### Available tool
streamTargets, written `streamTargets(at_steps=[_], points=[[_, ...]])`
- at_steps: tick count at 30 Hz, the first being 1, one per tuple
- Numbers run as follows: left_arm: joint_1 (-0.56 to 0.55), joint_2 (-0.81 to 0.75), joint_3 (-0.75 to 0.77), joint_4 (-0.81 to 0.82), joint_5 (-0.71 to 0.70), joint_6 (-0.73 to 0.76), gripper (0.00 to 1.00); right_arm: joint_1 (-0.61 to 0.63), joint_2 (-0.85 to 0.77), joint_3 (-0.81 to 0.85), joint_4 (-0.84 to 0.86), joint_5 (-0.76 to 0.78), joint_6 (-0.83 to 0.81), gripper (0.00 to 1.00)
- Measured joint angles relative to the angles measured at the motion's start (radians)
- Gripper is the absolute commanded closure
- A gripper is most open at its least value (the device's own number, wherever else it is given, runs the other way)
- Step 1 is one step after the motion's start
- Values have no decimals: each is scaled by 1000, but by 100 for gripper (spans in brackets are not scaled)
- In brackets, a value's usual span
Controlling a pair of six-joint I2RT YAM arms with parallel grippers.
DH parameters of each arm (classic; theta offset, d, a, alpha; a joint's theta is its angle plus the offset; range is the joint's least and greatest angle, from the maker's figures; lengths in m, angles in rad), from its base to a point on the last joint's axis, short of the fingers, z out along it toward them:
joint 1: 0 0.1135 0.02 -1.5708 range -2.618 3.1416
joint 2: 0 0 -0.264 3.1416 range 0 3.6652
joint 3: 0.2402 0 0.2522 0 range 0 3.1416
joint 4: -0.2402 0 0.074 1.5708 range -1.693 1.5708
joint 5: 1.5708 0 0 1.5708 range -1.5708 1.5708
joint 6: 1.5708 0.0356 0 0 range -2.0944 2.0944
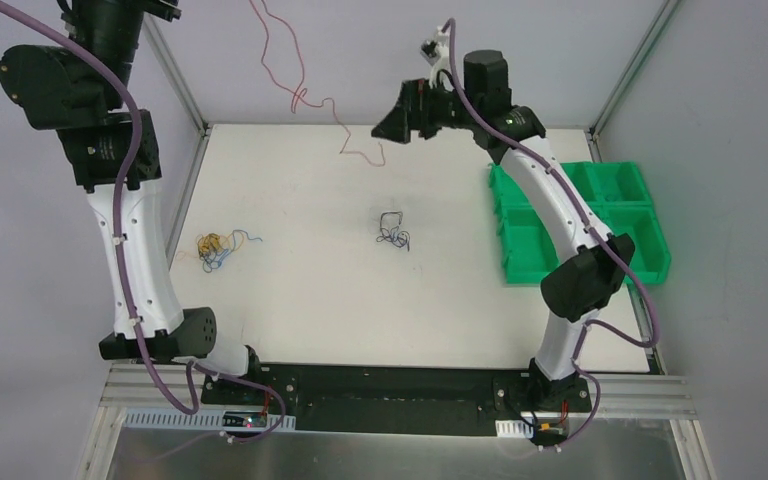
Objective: Untangle the cables
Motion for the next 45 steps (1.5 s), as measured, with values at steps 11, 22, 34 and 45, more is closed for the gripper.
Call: streamTargets(at_steps=[11, 22, 34, 45], points=[[-184, 125, -29, 18, 114, -191, 100, 157, 113, 384, 323, -19, 162, 1], [-204, 122, -56, 1, 155, -194, 100, 291, 221, 332, 364, 111, 134, 13], [-204, 92, -59, 28, 101, -195, 100, 341, 224, 187, 447, 155, 101, 42], [-173, -2, -154, -171, -108, 17, 100, 334, 137, -14, 489, 154, 64, 100]])
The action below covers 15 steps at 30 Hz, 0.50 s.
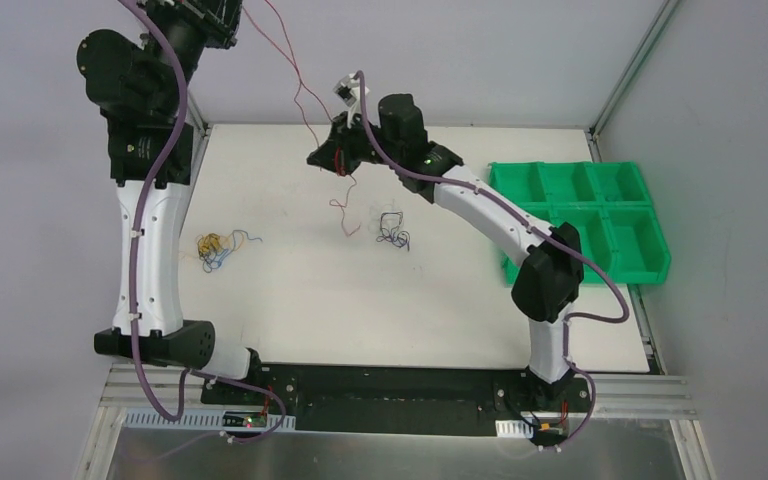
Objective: Untangle the cables
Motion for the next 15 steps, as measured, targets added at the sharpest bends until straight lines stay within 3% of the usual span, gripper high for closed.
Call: streamTargets(at_steps=[7, 11, 12, 13, 14, 15], points=[[104, -168, -369, -118, -78, 90, 100, -63, -123, -61, -26, -6, 7, 100], [121, -197, -545, -177, -55, 102, 100, -66, -192, -46, -26, -22, 26, 100], [127, -197, -588, -187, -41, 103, 100, -66, -203, -32, -25, -24, 33, 81], [128, -197, -632, -200, -23, 103, 100, -68, -209, -16, -25, -25, 42, 52], [128, -197, -667, -216, -11, 103, 100, -69, -212, 4, -27, -28, 55, 30], [128, -197, -697, -234, 5, 102, 100, -72, -213, 20, -28, -34, 68, 12]])
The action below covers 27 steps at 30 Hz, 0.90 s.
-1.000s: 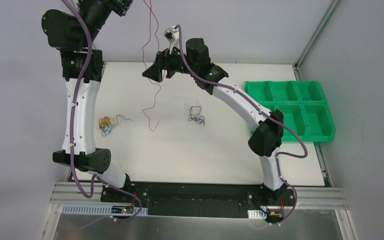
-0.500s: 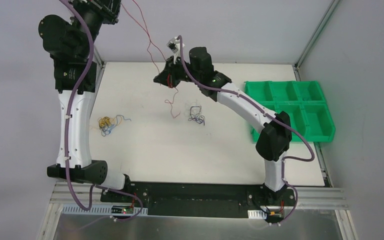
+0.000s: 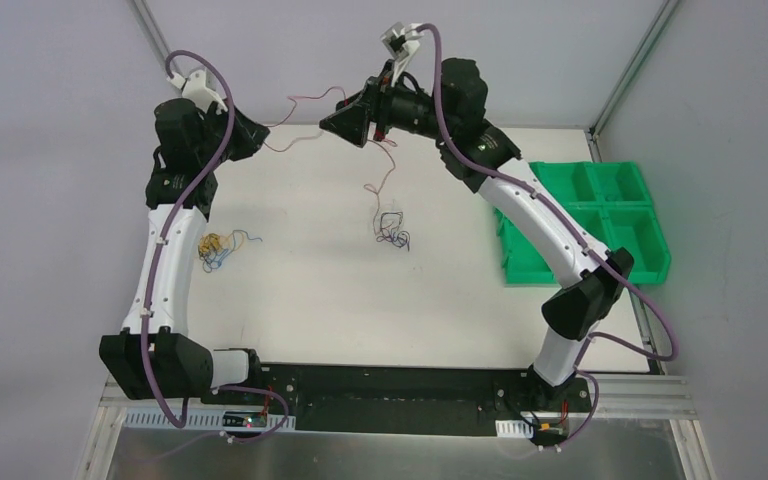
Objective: Untangle the cables
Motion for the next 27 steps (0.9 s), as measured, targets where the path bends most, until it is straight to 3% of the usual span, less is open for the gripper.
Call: streamTargets(at_steps=[1, 2, 6, 13, 16, 27], points=[[0, 1, -17, -26, 18, -3, 100, -5, 0, 18, -3, -5, 8, 2], [0, 2, -22, -36, 31, -3, 100, -11, -2, 29, -11, -12, 13, 1], [0, 3, 16, -35, 90, -22, 100, -47, -15, 23, -98, -44, -10, 0], [0, 2, 129, 64, 198, -124, 100, -130, -95, -259, -263, -69, -94, 1], [0, 2, 133, 124, 273, -190, 100, -150, -95, -287, -286, -68, -116, 1], [0, 54, 282, 238, 430, -327, 100, -88, -95, -238, -141, -80, -117, 1]])
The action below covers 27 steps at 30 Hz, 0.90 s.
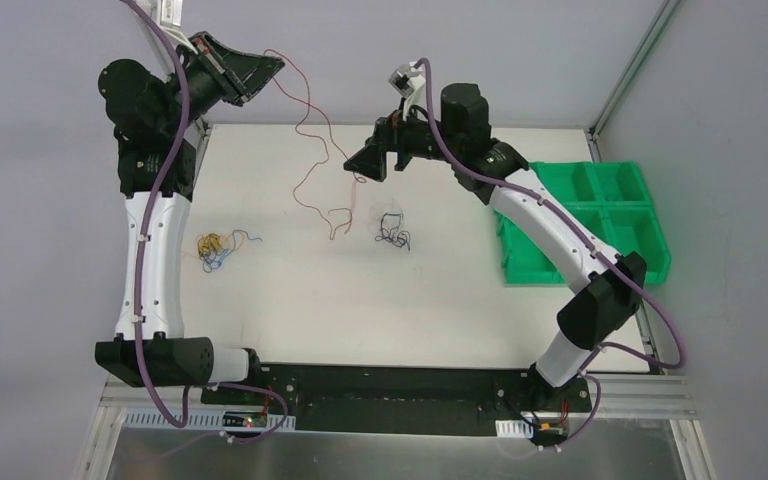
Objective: Untangle the cables
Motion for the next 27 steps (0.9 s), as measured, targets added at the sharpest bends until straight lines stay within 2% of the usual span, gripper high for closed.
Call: streamTargets(at_steps=[5, 12, 19, 23, 27], points=[[-4, 43, 71, 73, 54, -72, 100, 66, 10, 6, 129, 5, -21, 1], [-42, 77, 111, 96, 95, -98, 100, 138, 77, 25, 242, 28, -117, 2], [-48, 81, 130, 97, 95, -98, 100, 192, 136, 48, 286, 186, -269, 8], [-55, 94, 164, 97, 94, -98, 100, 201, 130, 9, 339, 267, -331, 12], [-77, 110, 191, 98, 95, -97, 100, 197, 86, -100, 365, 300, -377, 15]])
